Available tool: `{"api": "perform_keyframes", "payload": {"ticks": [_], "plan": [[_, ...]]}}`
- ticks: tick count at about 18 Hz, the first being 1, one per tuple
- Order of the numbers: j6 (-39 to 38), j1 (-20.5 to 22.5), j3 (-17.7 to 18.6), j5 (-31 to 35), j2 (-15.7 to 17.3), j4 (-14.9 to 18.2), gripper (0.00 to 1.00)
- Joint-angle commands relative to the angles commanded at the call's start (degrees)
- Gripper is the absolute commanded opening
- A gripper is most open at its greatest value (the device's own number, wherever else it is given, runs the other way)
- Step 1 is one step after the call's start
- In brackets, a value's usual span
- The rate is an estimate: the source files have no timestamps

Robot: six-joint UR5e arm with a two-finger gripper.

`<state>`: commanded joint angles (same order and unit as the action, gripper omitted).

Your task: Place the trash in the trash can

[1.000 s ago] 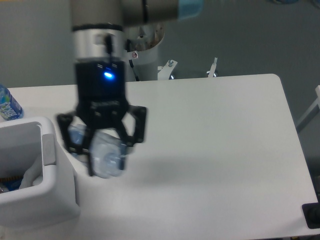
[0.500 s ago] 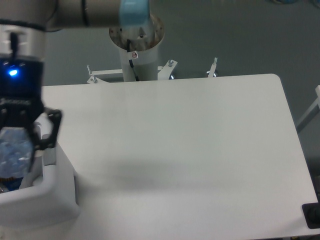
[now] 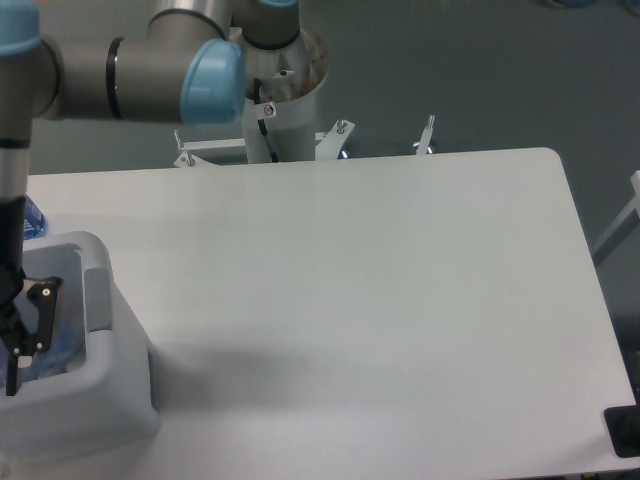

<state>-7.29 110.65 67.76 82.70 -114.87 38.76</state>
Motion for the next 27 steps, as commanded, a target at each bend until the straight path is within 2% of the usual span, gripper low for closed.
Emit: {"api": "perform_keyframes", "payload": {"ticks": [3,8,10,13,15,17,22,24,27], "plan": [[-0.18,0.17,1.05,2.01,0.44,0.09,1.0],[1.05,5.17,2.81,15.35,1.32,0.35,1.0],[5.34,7.28,4.21,20.72,1.41,0.53,1.0],[13.25,10.8,4.4,25.56,1.41,1.14,1.0],[19.13,12.82,4.83,29.43,1.84,4.2,1.0],[24.76,16.24,5.8,29.8,4.47,8.42,1.0],[39.35,21.7,7.11,29.89,8.95,21.86,1.0],[43.14,23.81,9.57,29.18,11.85,23.55,1.0],[45.43,25.92,13.09,28.83,14.85,23.73,1.0]]}}
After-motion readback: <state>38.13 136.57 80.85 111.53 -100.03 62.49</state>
